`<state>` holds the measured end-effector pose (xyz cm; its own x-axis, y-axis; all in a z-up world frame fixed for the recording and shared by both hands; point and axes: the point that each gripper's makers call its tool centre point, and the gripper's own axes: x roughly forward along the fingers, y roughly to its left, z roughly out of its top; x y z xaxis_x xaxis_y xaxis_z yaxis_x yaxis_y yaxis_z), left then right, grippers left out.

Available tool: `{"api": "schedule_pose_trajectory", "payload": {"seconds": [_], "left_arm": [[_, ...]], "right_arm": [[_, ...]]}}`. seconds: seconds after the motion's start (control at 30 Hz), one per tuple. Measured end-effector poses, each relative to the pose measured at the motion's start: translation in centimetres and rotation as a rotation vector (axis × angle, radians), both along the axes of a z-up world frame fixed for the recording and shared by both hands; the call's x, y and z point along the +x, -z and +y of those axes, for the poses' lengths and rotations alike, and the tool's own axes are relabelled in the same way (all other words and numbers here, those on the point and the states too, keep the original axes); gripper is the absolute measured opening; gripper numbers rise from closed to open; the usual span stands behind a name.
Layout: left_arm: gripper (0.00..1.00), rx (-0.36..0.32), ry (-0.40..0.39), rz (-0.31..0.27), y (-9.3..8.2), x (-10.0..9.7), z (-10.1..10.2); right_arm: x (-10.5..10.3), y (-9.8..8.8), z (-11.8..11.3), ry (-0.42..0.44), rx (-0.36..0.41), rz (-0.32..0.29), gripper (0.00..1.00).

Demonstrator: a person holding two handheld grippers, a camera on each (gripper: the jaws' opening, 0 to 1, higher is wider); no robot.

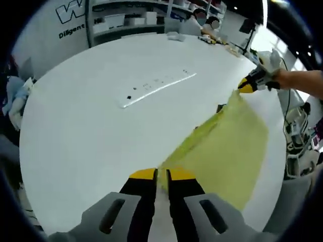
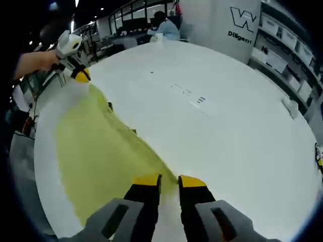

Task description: Fold the garment on the visible template until the final outline fits inside the template.

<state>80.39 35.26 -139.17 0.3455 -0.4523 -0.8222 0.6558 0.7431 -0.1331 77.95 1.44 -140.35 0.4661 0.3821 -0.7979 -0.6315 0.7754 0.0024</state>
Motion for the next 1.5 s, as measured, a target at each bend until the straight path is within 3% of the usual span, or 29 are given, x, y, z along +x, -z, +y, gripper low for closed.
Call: {"api": "schedule_pose_trajectory", "payload": {"seconds": [0.07, 0.17, 0.23, 0.3, 0.37, 0.43, 0.6, 0.7, 0.8, 0.9, 1.07, 1.17, 1.3, 1.4, 1.5], "left_arm": [[0.15, 0.001, 0.000, -0.012, -0.3, -0.5, 0.4], [0.12, -0.014, 0.008, -0.015, -0.5, -2.4, 0.8], [0.13, -0.068, 0.002, -0.032, -0.9, -4.0, 0.7], [0.14, -0.073, 0.002, -0.025, -0.8, -6.3, 1.4], [0.17, -0.116, 0.000, -0.049, -0.9, -8.3, 1.6], [0.20, -0.132, -0.012, -0.064, -0.8, -10.6, 2.3], [0.21, -0.168, -0.023, -0.073, 0.8, -15.6, 3.5], [0.20, -0.163, -0.019, -0.065, 2.1, -18.3, 3.6], [0.20, -0.165, 0.015, -0.049, 3.0, -19.8, 2.9], [0.22, -0.189, 0.044, -0.060, 3.1, -20.3, 1.6], [0.21, -0.171, 0.055, -0.053, 4.0, -20.0, 0.6], [0.17, -0.188, 0.016, -0.042, 4.3, -19.5, 0.5], [0.11, -0.159, 0.030, -0.027, 5.1, -19.9, 0.4], [0.02, -0.158, 0.030, -0.035, 5.1, -20.0, 0.6], [0.00, -0.163, 0.040, -0.041, 5.1, -20.2, 0.6]], "right_arm": [[-0.8, 0.0, -0.3, -0.004, -0.030, 0.013, 0.12], [-2.3, -0.1, -0.3, 0.020, 0.006, 0.010, 0.19], [-4.0, -0.2, 0.1, 0.010, 0.050, -0.006, 0.19], [-5.9, 0.1, -0.3, 0.012, 0.057, -0.006, 0.19], [-7.5, -0.2, -0.1, 0.024, 0.127, -0.027, 0.19], [-9.3, 0.0, -0.4, 0.020, 0.130, -0.019, 0.22], [-14.3, 0.6, 0.1, 0.005, 0.208, -0.007, 0.23], [-16.1, 1.1, 0.3, 0.012, 0.238, 0.002, 0.23], [-17.9, 1.7, 0.9, 0.009, 0.258, 0.017, 0.23], [-19.2, 2.4, 1.6, -0.005, 0.271, 0.041, 0.24], [-19.8, 2.6, 2.4, -0.015, 0.279, 0.044, 0.25], [-19.7, 2.7, 2.4, -0.020, 0.275, 0.044, 0.26], [-20.0, 2.9, 2.4, -0.029, 0.263, 0.044, 0.25], [-20.3, 3.2, 2.3, -0.037, 0.252, 0.045, 0.23], [-20.6, 3.5, 2.5, -0.049, 0.235, 0.044, 0.22]]}}
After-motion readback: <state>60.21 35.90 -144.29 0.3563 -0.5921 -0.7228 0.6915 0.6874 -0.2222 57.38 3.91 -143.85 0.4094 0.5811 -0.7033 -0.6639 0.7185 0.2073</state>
